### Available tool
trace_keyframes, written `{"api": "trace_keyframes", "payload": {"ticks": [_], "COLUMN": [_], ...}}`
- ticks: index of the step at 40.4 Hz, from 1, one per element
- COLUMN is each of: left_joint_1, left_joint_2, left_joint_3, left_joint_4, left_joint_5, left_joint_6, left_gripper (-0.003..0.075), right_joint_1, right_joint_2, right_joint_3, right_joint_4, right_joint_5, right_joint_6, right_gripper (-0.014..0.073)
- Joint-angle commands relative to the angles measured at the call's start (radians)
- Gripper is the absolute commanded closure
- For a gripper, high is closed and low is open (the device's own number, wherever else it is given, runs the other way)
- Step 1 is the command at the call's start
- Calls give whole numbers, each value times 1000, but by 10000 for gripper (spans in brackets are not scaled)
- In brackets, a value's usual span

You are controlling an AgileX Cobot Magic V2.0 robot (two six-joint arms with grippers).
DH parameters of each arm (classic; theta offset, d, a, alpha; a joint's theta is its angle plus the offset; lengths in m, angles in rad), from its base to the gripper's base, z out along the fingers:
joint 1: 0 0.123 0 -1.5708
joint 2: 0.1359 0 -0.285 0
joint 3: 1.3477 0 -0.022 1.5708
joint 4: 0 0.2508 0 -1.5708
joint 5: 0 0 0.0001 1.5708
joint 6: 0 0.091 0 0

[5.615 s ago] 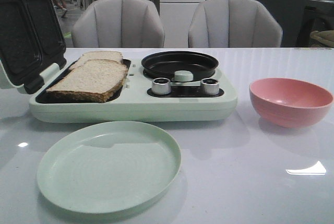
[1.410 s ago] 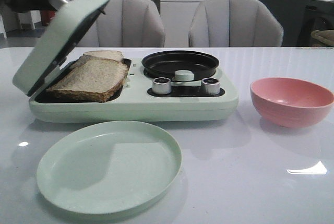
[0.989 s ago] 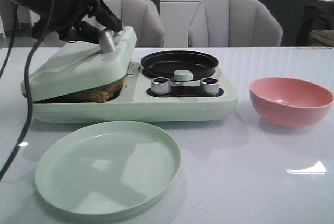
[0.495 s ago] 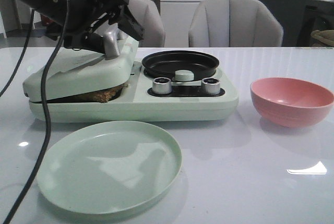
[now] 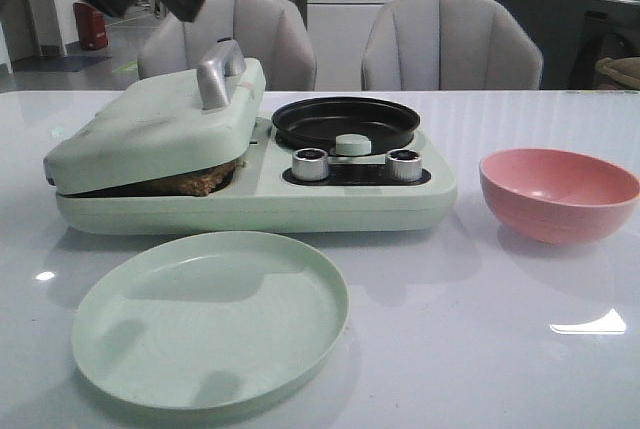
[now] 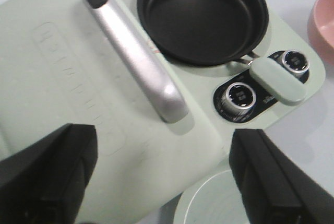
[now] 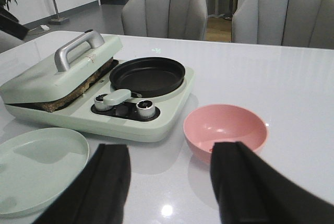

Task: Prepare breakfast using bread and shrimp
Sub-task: 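Release the lid handle and raise the left gripper away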

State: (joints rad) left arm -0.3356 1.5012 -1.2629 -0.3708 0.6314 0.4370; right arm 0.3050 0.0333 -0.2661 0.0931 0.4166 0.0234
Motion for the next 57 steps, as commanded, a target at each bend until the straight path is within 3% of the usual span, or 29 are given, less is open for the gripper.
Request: {"api": "trace_keyframes", "payload": {"ticks": [1,6,10,15,28,39,49,57], "left_joint_1": [-7,-7,-7,-7,-7,-7,-7,-7], "left_joint_2": [-121,-220,-308,-439,-800,-1075,-1260,-1330], "left_joint_3": [-37,-37,-8,87,420,679,856,901], "left_joint_4": [102,118,116,111,99,71,42,34], "left_joint_5": [16,102,116,67,-92,-167,-290,-344], "left_joint_6": [-98,-112,-113,-113,-113,-113,-113,-113], "left_gripper": [148,202,287,367,478,692,688,688], "right_joint_1": [-4,-4,-4,-4,-4,-4,-4,-4], "right_joint_2": [21,21,21,21,21,21,21,21], "right_joint_3": [-26,-26,-26,-26,-26,-26,-26,-26], "right_joint_4": [-5,-5,-5,-5,-5,-5,-5,-5], "right_joint_5": [-92,-92,-92,-92,-92,-92,-92,-93], "right_joint_6": [-6,-6,-6,-6,-6,-6,-6,-6], "right_gripper": [134,134,134,134,134,134,134,134]}}
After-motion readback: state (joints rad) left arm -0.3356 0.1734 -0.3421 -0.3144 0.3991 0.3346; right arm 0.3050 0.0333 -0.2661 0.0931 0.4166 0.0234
